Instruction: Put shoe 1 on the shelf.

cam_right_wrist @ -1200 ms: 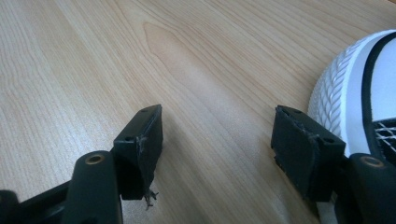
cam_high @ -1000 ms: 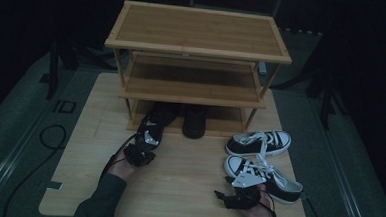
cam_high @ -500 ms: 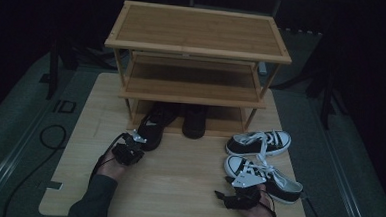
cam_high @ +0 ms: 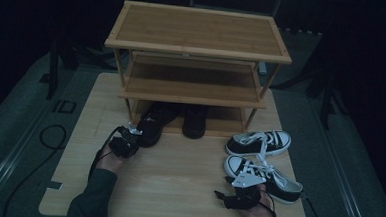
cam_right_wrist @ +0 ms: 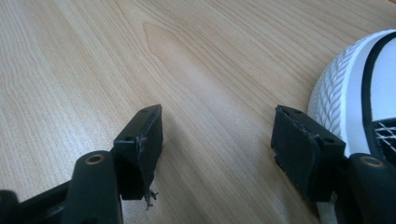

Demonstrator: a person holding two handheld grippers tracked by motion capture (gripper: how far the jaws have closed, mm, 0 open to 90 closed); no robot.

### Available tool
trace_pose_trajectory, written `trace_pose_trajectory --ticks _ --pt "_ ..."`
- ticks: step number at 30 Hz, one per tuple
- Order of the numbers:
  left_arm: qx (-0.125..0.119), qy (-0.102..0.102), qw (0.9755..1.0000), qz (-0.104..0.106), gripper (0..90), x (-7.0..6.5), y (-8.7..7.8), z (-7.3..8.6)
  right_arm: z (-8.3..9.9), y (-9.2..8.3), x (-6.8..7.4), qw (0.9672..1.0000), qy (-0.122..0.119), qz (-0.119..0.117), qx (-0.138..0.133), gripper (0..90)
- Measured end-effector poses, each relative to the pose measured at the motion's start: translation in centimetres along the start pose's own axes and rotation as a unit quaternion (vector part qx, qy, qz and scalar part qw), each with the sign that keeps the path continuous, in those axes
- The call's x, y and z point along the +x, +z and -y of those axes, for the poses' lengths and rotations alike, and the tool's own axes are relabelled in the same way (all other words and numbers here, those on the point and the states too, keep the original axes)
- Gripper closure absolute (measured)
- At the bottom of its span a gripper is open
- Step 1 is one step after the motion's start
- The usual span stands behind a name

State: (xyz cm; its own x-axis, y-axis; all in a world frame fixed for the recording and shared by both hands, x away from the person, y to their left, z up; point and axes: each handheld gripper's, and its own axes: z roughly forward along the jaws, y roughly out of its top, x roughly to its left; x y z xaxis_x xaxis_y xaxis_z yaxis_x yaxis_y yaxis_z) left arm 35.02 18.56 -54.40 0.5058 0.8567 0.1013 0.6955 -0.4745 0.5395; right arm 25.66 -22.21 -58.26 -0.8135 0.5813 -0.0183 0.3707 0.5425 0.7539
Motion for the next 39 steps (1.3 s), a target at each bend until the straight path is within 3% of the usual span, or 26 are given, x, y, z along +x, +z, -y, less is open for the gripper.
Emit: trace_pose_trajectory --ticks 5,13,28,39 --pt "-0.008 -0.003 1.0 -0.002 88.5 -0.2 0.2 -1.3 0.0 0.0 0.0 1.0 0.0 0.0 0.0 33.8" --pt "-0.016 0.011 0.9998 0.002 88.9 -1.5 0.8 -3.4 0.0 0.0 0.0 1.0 0.0 0.0 0.0 33.8" --pt "-0.002 0.042 0.9987 0.029 89.5 -5.6 4.0 -6.5 0.0 0.0 0.0 1.0 0.0 0.0 0.0 33.7" --pt "-0.001 0.04 0.9985 0.037 87.2 -5.5 4.1 -6.7 0.0 0.0 0.0 1.0 0.0 -0.001 0.0 33.7"
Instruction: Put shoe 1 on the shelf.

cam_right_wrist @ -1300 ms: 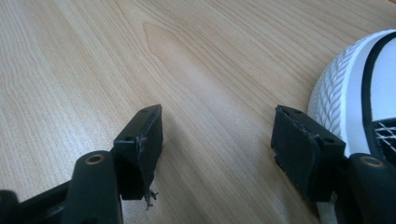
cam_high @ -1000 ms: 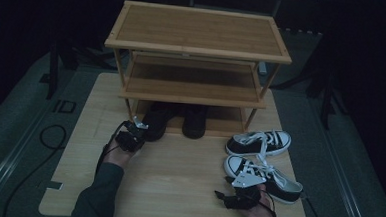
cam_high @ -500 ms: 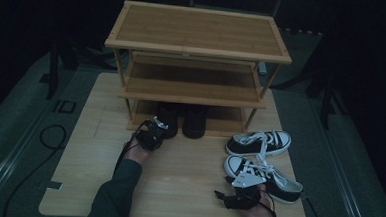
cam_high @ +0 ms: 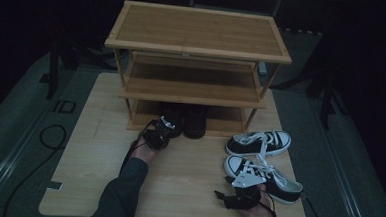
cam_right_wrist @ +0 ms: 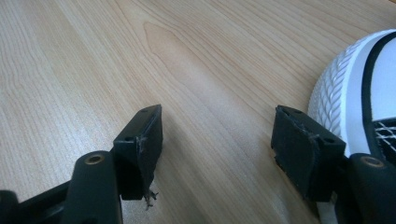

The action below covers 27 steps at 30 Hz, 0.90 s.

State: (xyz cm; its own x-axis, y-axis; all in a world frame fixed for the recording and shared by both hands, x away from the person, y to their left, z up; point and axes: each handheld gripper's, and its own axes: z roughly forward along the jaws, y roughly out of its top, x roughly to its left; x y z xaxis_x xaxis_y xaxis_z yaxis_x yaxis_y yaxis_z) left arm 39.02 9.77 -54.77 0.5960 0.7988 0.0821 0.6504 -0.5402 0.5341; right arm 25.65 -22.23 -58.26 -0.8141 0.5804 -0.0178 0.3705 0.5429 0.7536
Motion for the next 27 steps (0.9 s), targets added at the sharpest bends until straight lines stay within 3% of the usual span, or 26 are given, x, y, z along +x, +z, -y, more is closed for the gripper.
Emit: trace_pose_trajectory --ticks 10,17,27 --pt "-0.017 0.001 0.9998 0.01 77.6 0.0 -0.8 0.3 0.0 0.0 0.0 1.0 0.0 0.0 0.0 33.7" --pt "-0.029 -0.006 0.9995 0.013 65.9 0.4 -1.6 0.7 0.0 0.0 0.0 1.0 0.0 0.0 0.0 33.7" --pt "-0.028 -0.015 0.9994 0.015 60.5 1.1 -1.8 1.7 0.0 0.0 0.0 1.0 0.0 0.0 0.0 33.7"
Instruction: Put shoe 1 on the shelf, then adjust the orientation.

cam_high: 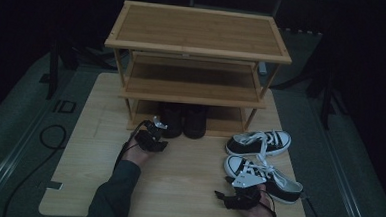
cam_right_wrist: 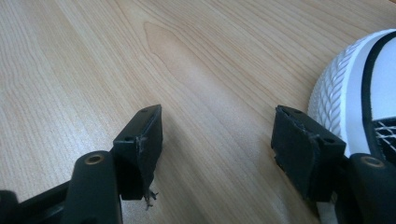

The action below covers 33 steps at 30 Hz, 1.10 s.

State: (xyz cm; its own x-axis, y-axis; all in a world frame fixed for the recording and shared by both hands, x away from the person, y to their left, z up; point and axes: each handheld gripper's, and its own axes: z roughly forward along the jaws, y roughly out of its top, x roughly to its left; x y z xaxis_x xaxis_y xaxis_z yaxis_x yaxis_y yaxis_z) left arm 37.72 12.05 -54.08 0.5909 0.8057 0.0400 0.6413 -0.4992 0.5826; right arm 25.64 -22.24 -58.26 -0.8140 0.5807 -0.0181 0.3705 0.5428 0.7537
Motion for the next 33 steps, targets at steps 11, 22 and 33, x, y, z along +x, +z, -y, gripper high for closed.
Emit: trace_pose_trajectory --ticks 11,22,33 --pt "0.0 -0.009 0.9999 -0.005 59.1 0.8 -0.9 1.2 0.0 0.0 0.0 1.0 0.001 0.001 0.0 33.6" --pt "-0.003 -0.019 0.9998 -0.008 58.2 1.2 -1.4 2.2 -0.1 0.0 0.4 0.9999 0.008 0.008 0.005 30.7" --pt "-0.003 -0.019 0.9998 -0.009 58.0 1.1 -1.6 2.9 -1.7 -1.8 0.3 0.9999 0.001 0.0 0.016 50.2"
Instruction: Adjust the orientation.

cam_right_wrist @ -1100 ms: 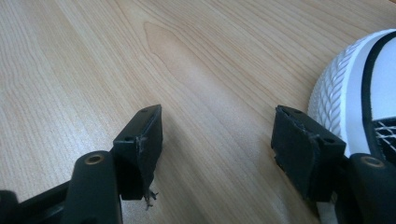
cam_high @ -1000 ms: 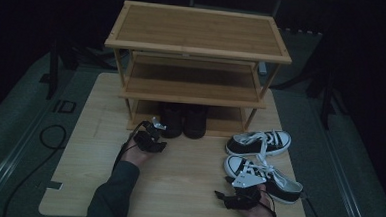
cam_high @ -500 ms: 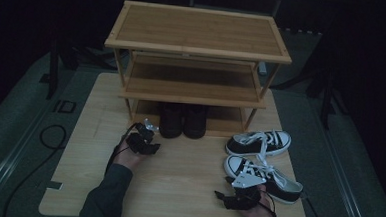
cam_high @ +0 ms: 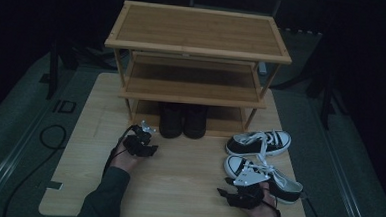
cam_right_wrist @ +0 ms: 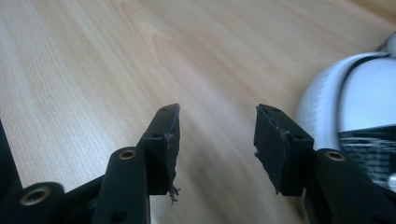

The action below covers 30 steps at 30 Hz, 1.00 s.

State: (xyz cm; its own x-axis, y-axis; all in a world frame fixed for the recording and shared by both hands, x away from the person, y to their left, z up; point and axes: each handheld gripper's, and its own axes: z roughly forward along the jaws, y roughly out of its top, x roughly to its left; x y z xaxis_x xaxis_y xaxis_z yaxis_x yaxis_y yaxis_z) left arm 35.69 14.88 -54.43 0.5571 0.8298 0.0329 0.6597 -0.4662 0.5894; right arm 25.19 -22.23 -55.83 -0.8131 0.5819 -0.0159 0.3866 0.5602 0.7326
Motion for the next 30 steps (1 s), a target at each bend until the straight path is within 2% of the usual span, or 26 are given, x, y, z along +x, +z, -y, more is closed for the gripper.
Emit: trace_pose_trajectory --ticks 6,12,25,30 --pt "0.003 -0.001 1.0 0.0 57.9 0.0 0.2 0.5 -1.5 -1.9 -1.0 0.9999 -0.003 0.014 -0.003 51.6" --pt "0.003 -0.004 1.0 -0.003 57.5 0.1 0.0 0.8 -2.3 -3.0 -2.0 0.9995 -0.015 0.025 0.011 54.9" --pt "0.002 -0.001 1.0 -0.003 57.5 -0.1 0.0 0.8 -2.1 -4.8 -3.8 0.9979 -0.01 0.058 0.029 53.2" --pt "0.005 0.0 1.0 -0.001 57.5 -0.1 0.1 0.7 -1.7 -6.5 -4.8 0.9972 0.003 0.071 0.023 52.1"
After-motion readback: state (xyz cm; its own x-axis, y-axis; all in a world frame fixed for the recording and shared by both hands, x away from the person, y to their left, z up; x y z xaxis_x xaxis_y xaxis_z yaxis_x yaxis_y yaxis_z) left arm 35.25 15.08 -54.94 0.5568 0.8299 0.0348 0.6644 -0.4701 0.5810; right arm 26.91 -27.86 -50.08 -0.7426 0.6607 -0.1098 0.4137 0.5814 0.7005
